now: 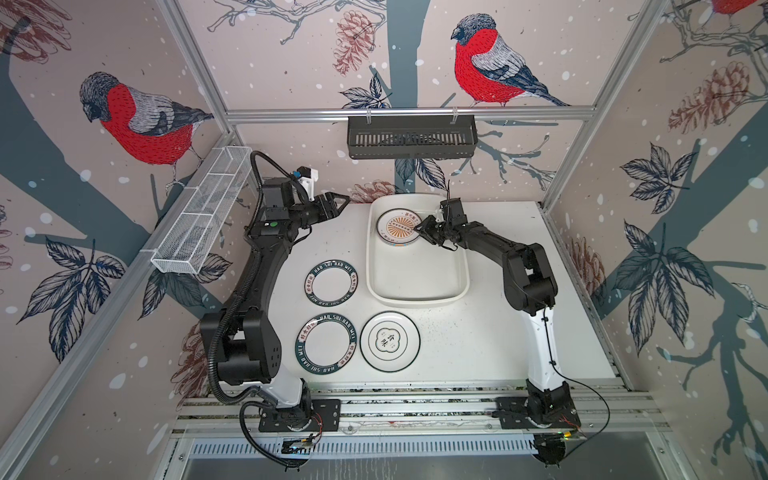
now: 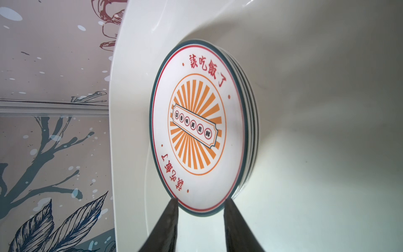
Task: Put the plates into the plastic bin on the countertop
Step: 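Release the orange sunburst plate onto the stack with the right gripper, then move the right gripper out of the bin toward the white green-rimmed plate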
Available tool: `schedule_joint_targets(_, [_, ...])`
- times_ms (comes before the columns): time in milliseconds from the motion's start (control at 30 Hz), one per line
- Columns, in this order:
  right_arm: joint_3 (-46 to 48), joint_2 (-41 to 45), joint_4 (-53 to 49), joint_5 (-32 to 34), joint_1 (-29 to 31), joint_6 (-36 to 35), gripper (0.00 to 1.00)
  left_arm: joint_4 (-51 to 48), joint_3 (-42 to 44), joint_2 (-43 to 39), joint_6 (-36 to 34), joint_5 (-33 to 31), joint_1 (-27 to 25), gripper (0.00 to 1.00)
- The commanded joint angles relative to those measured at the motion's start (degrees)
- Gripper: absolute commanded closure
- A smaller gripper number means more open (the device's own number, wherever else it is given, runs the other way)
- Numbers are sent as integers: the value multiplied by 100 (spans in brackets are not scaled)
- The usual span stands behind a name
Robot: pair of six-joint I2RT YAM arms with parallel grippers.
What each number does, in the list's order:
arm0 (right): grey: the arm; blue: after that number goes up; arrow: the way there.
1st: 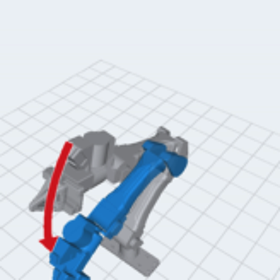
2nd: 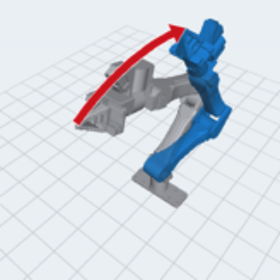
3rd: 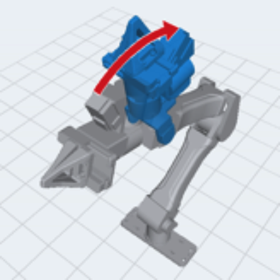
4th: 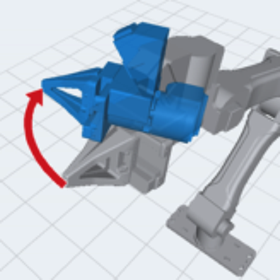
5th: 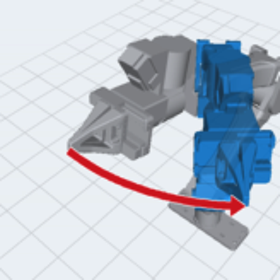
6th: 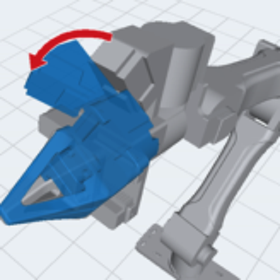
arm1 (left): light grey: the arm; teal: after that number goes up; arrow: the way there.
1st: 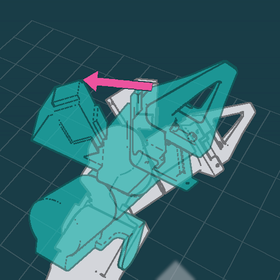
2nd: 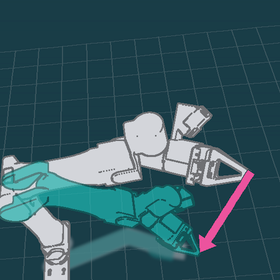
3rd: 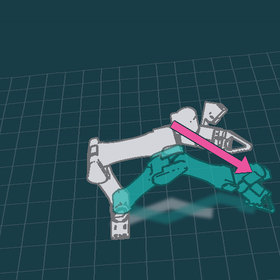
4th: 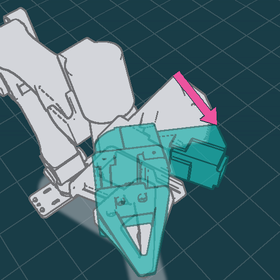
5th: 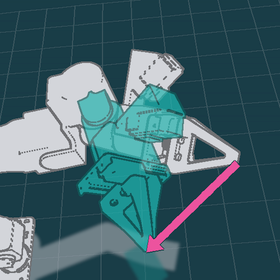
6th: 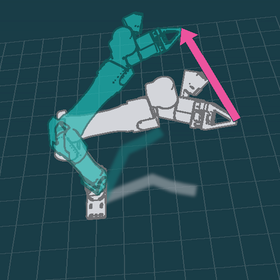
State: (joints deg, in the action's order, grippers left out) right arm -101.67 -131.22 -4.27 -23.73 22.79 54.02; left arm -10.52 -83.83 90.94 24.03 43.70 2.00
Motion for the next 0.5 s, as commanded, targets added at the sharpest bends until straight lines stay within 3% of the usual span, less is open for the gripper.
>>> schedule_joint_targets(0, [-37, 146, -62, 88, -1, -125, 63, 19, -99, -97, -171, 23, 6, 29])
schedule_joint_targets(267, [227, 1020, -143, 187, 122, -712, 64, -560, -353, -231, -1077, -278, 11, 22])
schedule_joint_targets(467, [1485, 2501, 57, 98, 348, -1380, 62, -1176, -289, -416, -2219, -376, -21, 15])
